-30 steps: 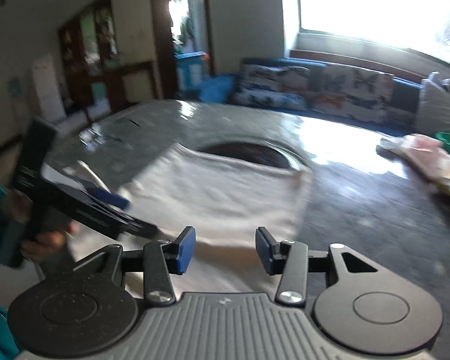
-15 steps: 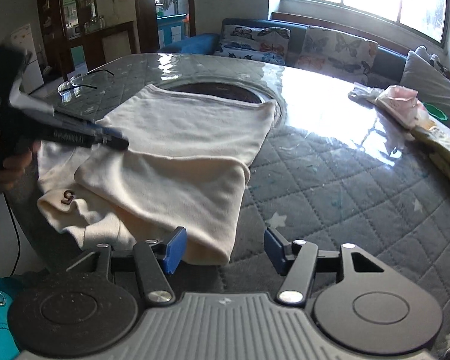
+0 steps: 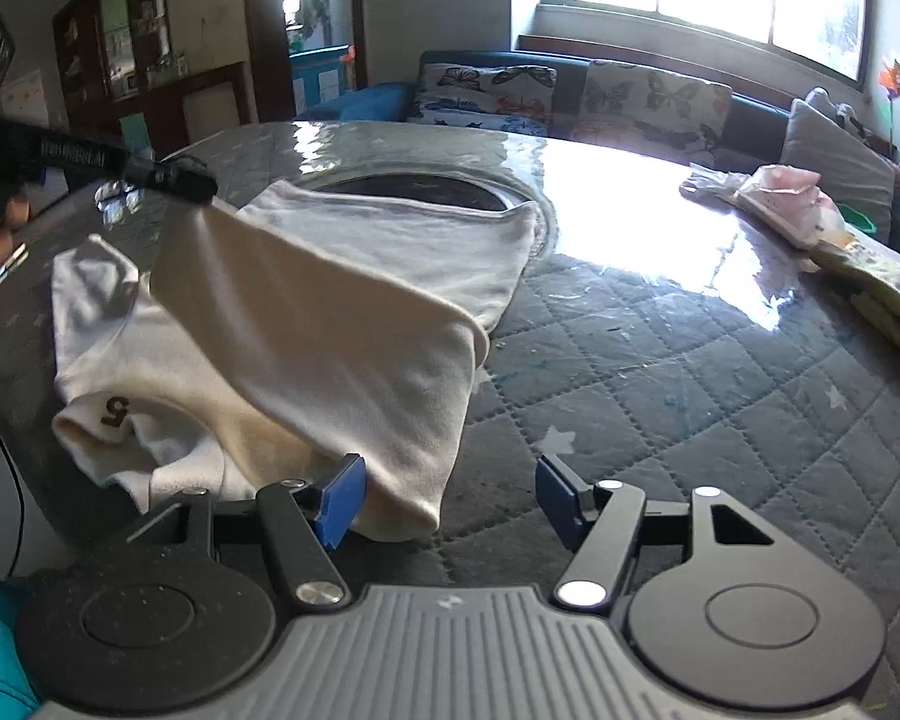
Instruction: Fold clothes
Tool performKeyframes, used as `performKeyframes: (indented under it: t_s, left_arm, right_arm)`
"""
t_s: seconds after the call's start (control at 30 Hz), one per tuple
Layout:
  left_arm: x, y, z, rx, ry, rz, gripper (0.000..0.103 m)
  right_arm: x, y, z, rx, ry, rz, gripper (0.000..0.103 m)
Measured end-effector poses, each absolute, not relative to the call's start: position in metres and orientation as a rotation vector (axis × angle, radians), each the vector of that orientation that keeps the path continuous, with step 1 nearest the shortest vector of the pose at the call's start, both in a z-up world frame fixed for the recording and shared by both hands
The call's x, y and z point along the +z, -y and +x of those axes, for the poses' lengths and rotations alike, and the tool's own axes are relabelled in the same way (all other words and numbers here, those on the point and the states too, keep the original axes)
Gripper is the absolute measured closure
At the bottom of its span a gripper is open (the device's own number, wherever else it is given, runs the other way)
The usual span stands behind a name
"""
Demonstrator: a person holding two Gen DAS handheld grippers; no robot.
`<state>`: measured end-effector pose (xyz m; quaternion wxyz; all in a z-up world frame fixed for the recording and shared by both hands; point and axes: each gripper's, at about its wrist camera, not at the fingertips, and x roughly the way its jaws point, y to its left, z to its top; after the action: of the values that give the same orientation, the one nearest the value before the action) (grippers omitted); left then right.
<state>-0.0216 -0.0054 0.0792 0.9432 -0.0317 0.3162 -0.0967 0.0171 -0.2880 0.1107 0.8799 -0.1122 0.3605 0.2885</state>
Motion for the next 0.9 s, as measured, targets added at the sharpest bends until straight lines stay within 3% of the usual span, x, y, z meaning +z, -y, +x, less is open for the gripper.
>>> performKeyframes:
  t_s: [0.3, 0.47, 0.5, 0.6, 0.8, 0.87, 0.9]
  left_arm:
    - [0.072, -0.003, -0.019, -0.204, -0.721, -0.1, 0.091]
    - [0.053, 0.002, -0.017, -0.218, -0.766, -0.073, 0.085]
    - [0.05, 0.003, -0.016, -0.213, -0.77, -0.066, 0.08]
    - [0.039, 0.004, -0.014, -0.204, -0.805, -0.074, 0.05]
    - [0.021, 0.007, -0.024, -0.187, -0.872, -0.05, 0.05]
    - [0.016, 0.007, -0.026, -0.18, -0.886, -0.052, 0.052]
    - [0.015, 0.009, -0.028, -0.175, -0.876, -0.038, 0.058]
  right_arm:
    - [0.112, 0.288, 0.014, 0.565, -0.742, -0.29, 0.039]
    - [0.121, 0.294, 0.016, 0.572, -0.75, -0.269, 0.039]
    - [0.125, 0.295, 0.018, 0.572, -0.74, -0.265, 0.039]
    - [0.133, 0.294, 0.026, 0.571, -0.716, -0.233, 0.039]
    - [0.133, 0.285, 0.028, 0.609, -0.718, -0.226, 0.039]
    - [0.132, 0.282, 0.025, 0.618, -0.717, -0.233, 0.039]
    - [0.131, 0.28, 0.024, 0.623, -0.717, -0.237, 0.039]
